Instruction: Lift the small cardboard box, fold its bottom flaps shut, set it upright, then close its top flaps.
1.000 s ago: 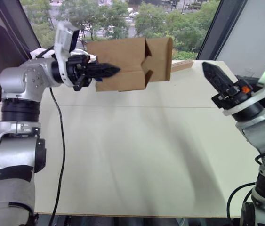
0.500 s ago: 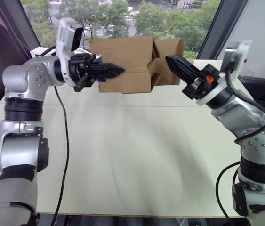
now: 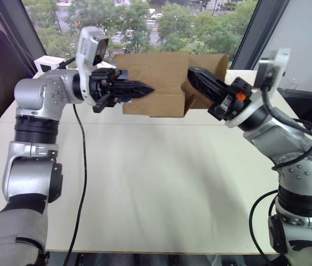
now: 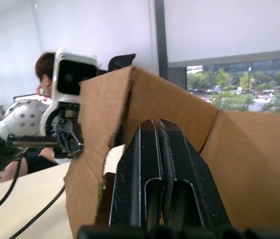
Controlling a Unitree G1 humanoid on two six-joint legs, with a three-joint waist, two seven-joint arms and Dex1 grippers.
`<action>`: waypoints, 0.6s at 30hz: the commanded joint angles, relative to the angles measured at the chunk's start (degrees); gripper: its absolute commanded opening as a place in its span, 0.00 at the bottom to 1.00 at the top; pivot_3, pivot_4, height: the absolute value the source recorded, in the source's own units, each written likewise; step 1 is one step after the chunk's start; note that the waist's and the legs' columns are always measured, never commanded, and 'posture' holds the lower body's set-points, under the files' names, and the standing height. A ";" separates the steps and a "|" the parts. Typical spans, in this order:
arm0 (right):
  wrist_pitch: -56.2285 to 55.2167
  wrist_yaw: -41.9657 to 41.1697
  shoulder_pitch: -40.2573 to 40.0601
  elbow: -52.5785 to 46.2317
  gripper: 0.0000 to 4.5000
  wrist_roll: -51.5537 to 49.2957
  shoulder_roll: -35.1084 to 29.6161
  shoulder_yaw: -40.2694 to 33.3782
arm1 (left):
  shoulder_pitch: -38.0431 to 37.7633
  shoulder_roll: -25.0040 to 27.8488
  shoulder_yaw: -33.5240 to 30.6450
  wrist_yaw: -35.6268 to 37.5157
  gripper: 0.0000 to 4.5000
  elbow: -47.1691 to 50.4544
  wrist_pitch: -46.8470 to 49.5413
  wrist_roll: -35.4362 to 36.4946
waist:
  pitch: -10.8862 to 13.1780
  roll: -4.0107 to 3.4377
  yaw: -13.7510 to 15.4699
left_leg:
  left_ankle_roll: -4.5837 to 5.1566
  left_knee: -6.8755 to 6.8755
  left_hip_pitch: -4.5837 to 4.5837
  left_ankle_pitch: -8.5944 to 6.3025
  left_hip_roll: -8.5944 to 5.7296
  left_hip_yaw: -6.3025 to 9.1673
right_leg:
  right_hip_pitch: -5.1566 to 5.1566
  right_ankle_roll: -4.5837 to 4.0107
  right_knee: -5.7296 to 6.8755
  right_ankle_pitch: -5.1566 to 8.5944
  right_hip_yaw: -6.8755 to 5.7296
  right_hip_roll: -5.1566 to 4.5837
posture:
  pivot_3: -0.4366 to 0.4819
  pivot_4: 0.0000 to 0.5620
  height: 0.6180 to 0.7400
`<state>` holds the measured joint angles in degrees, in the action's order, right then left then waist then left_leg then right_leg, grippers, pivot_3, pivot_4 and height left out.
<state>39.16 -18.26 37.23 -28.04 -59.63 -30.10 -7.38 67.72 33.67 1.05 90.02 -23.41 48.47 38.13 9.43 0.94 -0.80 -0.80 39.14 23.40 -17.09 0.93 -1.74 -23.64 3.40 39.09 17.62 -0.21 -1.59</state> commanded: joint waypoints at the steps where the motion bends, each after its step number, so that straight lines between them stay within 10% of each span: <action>1: 0.06 -1.04 1.34 -2.48 0.01 1.53 -0.50 0.97 | 1.30 0.32 -0.65 0.83 0.00 1.44 -0.41 0.40 | 0.00 0.00 -0.01 | 0.00 0.00 0.00 0.00 0.00 0.00 | 0.00 0.00 0.00 0.00 0.00 0.00 | 0.48 0.27 1.00; 18: 9.44 -3.23 -17.87 -10.40 0.01 -15.70 -19.97 -20.52 | 0.68 1.70 -1.01 1.41 0.00 1.56 0.25 0.54 | 0.01 0.03 0.08 | 0.08 0.03 -0.02 -0.05 0.00 0.08 | 0.13 0.01 -0.08 0.00 0.00 0.01 | 0.48 0.27 1.00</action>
<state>47.95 -20.81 21.17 -36.26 -73.49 -48.75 -25.95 67.60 34.74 1.05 91.12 -23.45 48.36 37.95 9.45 0.96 -0.71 -0.71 39.16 23.37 -17.14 0.93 -1.67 -23.50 3.41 39.01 17.62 -0.21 -1.57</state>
